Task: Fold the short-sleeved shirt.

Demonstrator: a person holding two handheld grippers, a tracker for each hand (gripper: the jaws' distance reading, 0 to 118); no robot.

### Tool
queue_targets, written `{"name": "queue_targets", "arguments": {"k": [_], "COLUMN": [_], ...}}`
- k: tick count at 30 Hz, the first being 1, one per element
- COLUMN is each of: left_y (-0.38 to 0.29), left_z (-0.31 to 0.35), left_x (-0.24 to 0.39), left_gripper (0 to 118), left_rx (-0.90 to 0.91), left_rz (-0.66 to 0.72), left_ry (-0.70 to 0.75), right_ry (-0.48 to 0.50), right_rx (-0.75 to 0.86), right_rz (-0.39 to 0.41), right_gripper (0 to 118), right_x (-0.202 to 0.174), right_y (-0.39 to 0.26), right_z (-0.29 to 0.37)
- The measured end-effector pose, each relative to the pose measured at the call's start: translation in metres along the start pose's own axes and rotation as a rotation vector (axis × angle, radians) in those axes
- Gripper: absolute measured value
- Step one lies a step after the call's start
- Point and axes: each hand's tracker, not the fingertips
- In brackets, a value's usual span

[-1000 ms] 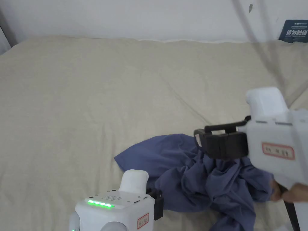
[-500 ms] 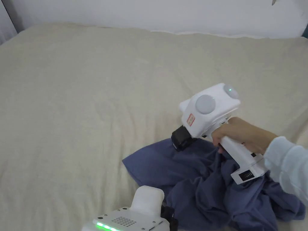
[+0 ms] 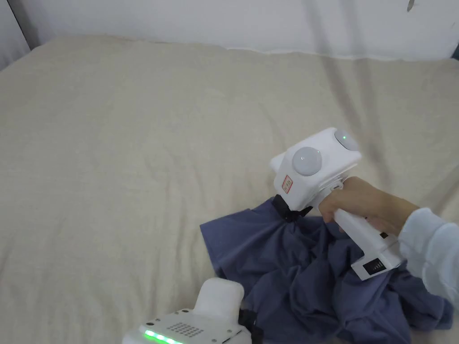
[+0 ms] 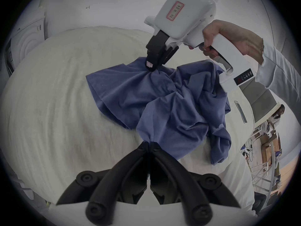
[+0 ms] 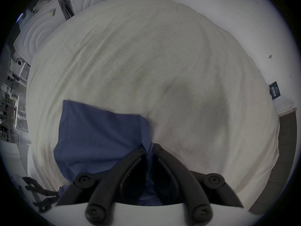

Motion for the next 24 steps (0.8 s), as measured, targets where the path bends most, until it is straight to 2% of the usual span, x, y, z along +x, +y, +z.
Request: {"name": "queue_targets", "arguments": {"k": [3,8,10,12,15,18,24], "left_y": [0.000,0.018,0.030,0.046,0.071,0.097,0.156], "left_z": [0.010,0.036,0.051,0.071,0.106,0.137,0.211], "left_x": [-0.002,-0.010,-0.012,-0.011,-0.011,-0.007,-0.015], "left_gripper": [0,0,0,0,0,0,0], "left_rx": [0.011,0.064,0.093,0.143,0.224,0.295,0.479], "left_rz": [-0.019,-0.015,-0.053,-0.079,-0.118,-0.168,-0.144], "left_ry": [0.039,0.068,0.104,0.188,0.203,0.285,0.394], "right_ry": [-0.029,-0.039,-0.050,-0.102,-0.149,-0.175,-0.247], "right_rx": [0.090,0.272,0.332,0.405,0.502,0.597,0.760], "right_rz": [-0.034,-0.183,-0.232,-0.257,-0.312,-0.369,-0.488], "right_gripper": [7,7,6,6,6,6,6], "right_x": [0.016,0.056,0.072,0.085,0.097,0.107,0.130], "right_y": [-0.002,-0.019,-0.031,-0.049,-0.076,-0.103,-0.161], "right_z": [0.037,0.126,0.163,0.206,0.266,0.320,0.424]}}
